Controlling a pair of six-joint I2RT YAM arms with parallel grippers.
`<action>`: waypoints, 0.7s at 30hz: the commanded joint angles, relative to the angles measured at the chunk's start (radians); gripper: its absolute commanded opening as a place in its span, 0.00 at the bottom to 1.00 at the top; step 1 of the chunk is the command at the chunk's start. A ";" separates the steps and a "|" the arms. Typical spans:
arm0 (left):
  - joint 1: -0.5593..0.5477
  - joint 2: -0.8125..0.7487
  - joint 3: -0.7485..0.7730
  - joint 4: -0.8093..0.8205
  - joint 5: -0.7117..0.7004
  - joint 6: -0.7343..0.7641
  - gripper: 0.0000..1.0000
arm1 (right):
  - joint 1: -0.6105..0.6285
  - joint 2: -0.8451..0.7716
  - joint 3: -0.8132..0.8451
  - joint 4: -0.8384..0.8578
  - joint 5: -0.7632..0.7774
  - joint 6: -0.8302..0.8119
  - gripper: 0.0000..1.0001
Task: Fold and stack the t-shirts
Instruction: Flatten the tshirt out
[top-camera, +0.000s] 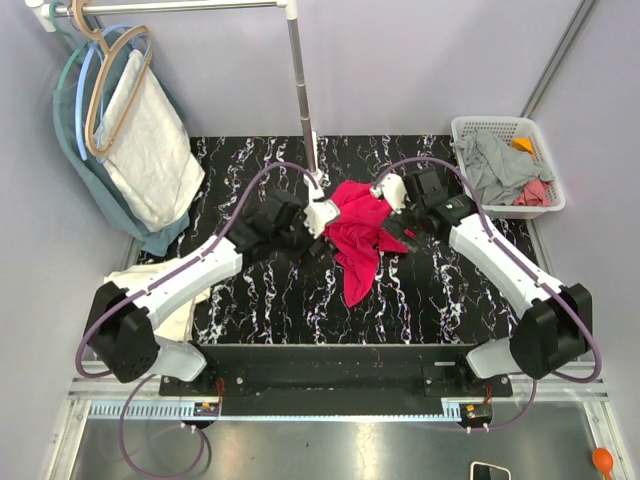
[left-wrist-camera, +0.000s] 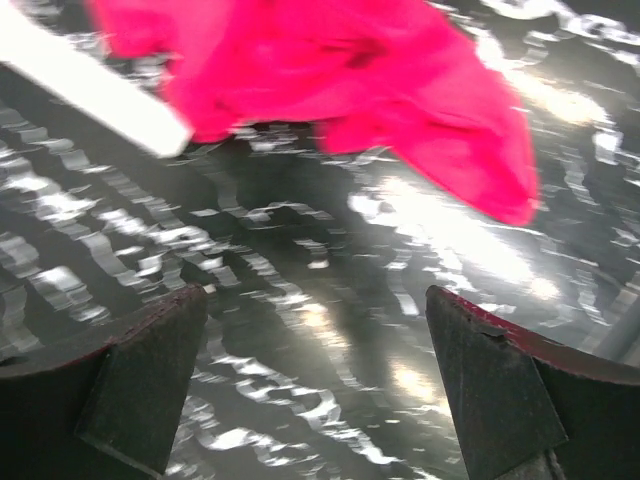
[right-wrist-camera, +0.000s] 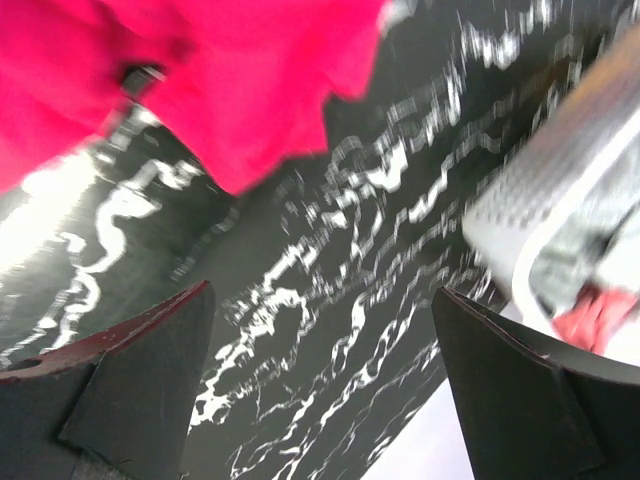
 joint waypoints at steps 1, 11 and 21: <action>-0.073 0.062 0.017 0.004 0.127 -0.062 0.95 | -0.124 -0.050 -0.066 0.052 -0.014 0.031 1.00; -0.280 0.314 0.129 0.004 0.102 -0.093 0.92 | -0.302 -0.120 -0.159 0.092 -0.020 0.014 0.99; -0.386 0.432 0.186 0.004 -0.095 -0.112 0.88 | -0.342 -0.148 -0.205 0.086 -0.075 0.015 0.99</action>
